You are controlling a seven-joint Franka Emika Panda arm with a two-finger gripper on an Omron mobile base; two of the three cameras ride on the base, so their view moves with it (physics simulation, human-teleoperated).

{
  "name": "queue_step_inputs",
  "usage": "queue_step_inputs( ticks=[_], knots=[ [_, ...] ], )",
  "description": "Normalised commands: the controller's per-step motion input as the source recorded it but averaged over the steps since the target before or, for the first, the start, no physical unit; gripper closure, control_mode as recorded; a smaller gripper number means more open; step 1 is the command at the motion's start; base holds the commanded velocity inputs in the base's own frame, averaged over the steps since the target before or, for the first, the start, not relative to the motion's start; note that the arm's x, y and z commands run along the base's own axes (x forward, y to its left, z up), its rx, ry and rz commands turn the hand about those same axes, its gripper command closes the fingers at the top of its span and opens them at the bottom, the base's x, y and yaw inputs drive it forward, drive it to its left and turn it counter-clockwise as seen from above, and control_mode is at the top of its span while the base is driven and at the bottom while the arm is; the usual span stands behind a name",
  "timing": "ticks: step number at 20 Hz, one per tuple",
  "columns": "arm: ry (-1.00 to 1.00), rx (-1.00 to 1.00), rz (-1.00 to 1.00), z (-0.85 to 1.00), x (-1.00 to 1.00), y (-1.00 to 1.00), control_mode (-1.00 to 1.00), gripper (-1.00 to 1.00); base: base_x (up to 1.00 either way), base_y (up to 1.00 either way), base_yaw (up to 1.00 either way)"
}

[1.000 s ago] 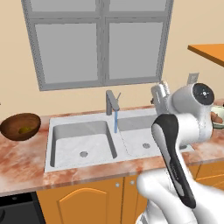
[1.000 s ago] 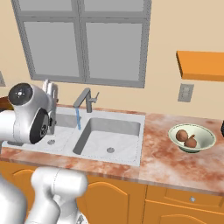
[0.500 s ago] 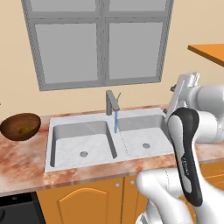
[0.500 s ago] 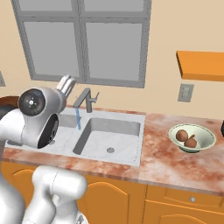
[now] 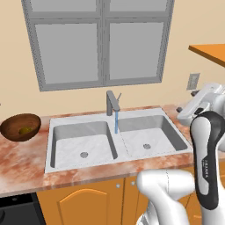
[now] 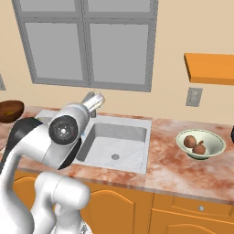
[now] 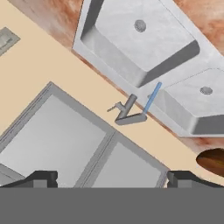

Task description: Pick the onions from the sink and place them in one bowl. Place the lemon in the other bowl. Then turn off the sink faucet.

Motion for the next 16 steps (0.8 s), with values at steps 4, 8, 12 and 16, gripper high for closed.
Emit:
queue_step_inputs(
  ticks=[4, 8, 12, 16],
  knots=[
    [0.00, 0.28, 0.00, 0.00, 0.00, -0.30, -1.00, -1.00, 0.00, 0.00, 0.00],
    [-0.05, 0.07, 0.06, -0.01, 0.00, 0.01, -1.00, -1.00, 0.00, 0.00, 0.00],
    [-0.14, 0.03, 0.07, -0.13, 0.00, 0.20, -1.00, -1.00, 0.00, 0.00, 0.00],
    [-0.10, 0.02, 0.00, -0.23, 0.09, 0.23, -1.00, -1.00, 0.00, 0.00, 0.00]
  ],
)
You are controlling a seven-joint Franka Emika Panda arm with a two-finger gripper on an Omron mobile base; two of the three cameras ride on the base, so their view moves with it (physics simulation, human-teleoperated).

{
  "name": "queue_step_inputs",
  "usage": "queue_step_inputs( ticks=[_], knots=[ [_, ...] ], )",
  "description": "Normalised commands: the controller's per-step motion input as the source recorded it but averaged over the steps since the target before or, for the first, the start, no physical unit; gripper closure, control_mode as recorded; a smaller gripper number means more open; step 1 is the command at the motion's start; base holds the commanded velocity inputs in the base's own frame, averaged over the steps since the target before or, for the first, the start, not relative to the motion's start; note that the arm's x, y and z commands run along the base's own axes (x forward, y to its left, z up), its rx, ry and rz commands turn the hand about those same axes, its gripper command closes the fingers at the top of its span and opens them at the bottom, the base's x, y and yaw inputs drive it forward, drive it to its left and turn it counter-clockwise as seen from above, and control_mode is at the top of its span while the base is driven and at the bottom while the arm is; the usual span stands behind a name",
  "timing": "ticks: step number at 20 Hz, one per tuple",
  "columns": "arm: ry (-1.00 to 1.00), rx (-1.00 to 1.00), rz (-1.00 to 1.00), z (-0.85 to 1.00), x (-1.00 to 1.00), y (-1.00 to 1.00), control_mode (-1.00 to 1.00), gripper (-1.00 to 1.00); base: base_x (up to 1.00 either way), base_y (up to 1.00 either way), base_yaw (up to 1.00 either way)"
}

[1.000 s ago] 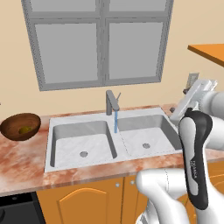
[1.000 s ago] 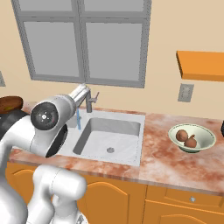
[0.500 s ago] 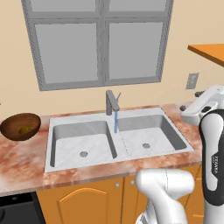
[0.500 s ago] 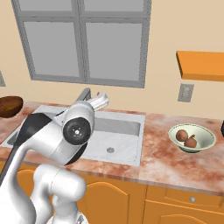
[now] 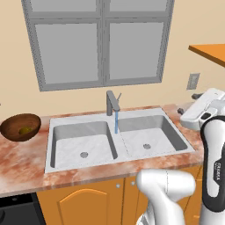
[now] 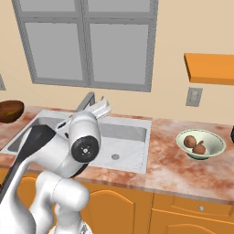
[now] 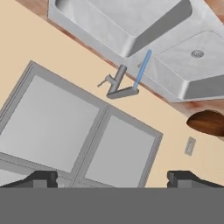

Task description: Pick the onions from the sink and place them in one bowl. Place the lemon in the other bowl. Then turn off the sink faucet.

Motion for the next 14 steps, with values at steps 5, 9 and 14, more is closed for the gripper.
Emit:
queue_step_inputs(
  ticks=[5, 9, 14],
  knots=[
    [-0.02, 0.03, 0.00, -0.09, 0.30, 0.19, -1.00, -1.00, 0.00, 0.00, 0.00],
    [0.00, 0.03, 0.00, 0.00, 0.39, 0.04, -1.00, -1.00, 0.00, 0.00, 0.00],
    [0.06, 0.05, 0.00, -0.09, 0.49, 0.00, -1.00, -1.00, 0.00, 0.00, 0.00]
  ],
)
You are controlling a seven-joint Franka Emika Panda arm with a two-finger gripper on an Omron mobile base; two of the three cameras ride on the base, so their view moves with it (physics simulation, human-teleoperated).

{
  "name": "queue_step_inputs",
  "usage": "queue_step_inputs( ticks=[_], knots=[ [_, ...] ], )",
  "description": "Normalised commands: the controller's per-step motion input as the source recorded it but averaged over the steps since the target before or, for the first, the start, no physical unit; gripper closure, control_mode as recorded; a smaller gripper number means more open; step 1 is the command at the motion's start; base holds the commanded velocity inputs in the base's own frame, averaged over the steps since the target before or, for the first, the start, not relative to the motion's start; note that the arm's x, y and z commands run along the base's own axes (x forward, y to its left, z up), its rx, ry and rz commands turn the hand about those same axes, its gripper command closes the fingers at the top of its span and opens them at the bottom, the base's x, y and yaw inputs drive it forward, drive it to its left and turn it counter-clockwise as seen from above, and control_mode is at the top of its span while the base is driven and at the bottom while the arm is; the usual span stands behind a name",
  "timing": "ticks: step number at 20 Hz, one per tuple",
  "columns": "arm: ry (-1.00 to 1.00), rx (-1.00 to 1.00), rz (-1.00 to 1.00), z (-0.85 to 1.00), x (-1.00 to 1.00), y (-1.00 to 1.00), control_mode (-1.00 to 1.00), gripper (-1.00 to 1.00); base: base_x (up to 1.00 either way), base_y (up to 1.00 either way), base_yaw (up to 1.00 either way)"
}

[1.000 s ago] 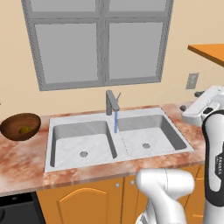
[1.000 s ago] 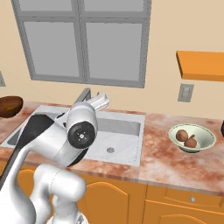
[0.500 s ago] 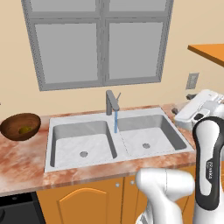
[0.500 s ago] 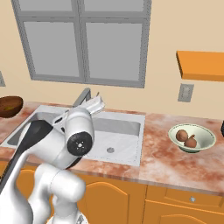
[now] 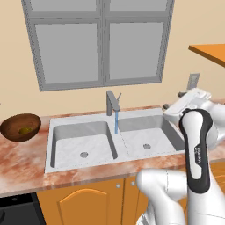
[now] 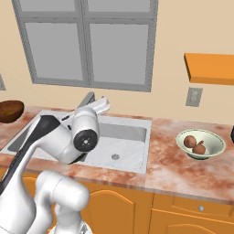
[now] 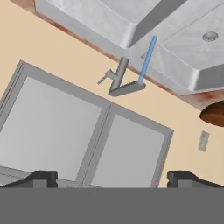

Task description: Pick the onions from the sink and place them in one bowl. Place the lemon in the other bowl. Then turn off the sink faucet.

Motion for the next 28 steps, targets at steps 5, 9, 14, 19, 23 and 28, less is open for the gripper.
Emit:
queue_step_inputs(
  ticks=[5, 9, 14, 19, 23, 28],
  knots=[
    [0.08, 0.06, 0.00, -0.19, 0.56, 0.00, -1.00, -1.00, 0.00, 0.00, 0.00],
    [0.09, 0.08, 0.04, -0.24, 0.49, 0.00, -1.00, -1.00, 0.00, 0.00, 0.00],
    [0.07, 0.10, 0.08, -0.31, 0.39, 0.00, -1.00, -1.00, 0.00, 0.00, 0.00],
    [0.04, 0.08, 0.12, -0.25, 0.30, 0.00, -1.00, -1.00, 0.00, 0.00, 0.00],
    [0.02, 0.03, 0.12, -0.15, 0.24, 0.00, -1.00, -1.00, 0.00, 0.00, 0.00],
    [0.04, 0.00, 0.05, -0.04, 0.24, 0.00, -1.00, -1.00, 0.00, 0.00, 0.00]
  ],
)
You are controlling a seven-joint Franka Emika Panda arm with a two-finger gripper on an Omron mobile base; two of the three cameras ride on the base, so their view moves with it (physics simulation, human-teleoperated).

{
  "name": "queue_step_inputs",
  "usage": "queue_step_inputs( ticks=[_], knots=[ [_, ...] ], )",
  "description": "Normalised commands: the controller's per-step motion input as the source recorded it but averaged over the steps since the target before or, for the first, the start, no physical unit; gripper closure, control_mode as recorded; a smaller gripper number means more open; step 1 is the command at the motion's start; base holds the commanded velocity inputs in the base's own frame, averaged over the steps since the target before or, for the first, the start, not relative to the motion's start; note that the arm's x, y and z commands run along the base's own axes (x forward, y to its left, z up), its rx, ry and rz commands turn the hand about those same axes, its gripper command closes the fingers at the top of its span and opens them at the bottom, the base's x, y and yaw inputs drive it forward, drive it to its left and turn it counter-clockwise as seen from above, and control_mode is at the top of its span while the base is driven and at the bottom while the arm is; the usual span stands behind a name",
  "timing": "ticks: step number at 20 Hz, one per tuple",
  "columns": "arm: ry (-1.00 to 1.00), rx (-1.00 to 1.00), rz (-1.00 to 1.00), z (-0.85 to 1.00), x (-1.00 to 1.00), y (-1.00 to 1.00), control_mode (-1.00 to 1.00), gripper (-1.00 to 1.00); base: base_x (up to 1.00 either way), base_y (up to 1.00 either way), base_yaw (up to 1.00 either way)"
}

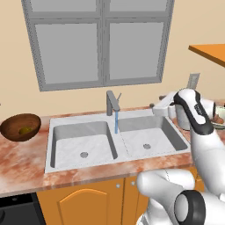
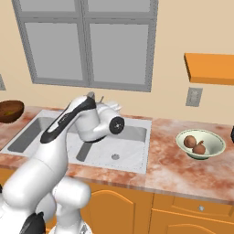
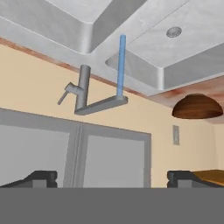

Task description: Pick the onions from the sink and place them in one bowl. Place the lemon in the other bowl. Then turn off the sink faucet.

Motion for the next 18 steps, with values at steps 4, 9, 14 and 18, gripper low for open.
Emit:
queue_step_inputs(
  ticks=[4, 9, 14, 18],
  knots=[
    [0.00, 0.00, -0.01, -0.01, 0.13, 0.01, -1.00, -1.00, 0.00, 0.00, 0.00],
    [-0.03, 0.00, -0.02, -0.26, 0.15, 0.00, -1.00, -1.00, 0.00, 0.00, 0.00],
    [-0.01, 0.01, 0.00, -0.31, 0.25, 0.04, -1.00, -1.00, 0.00, 0.00, 0.00],
    [0.00, 0.05, 0.00, -0.14, 0.34, 0.04, -1.00, -1.00, 0.00, 0.00, 0.00]
  ],
)
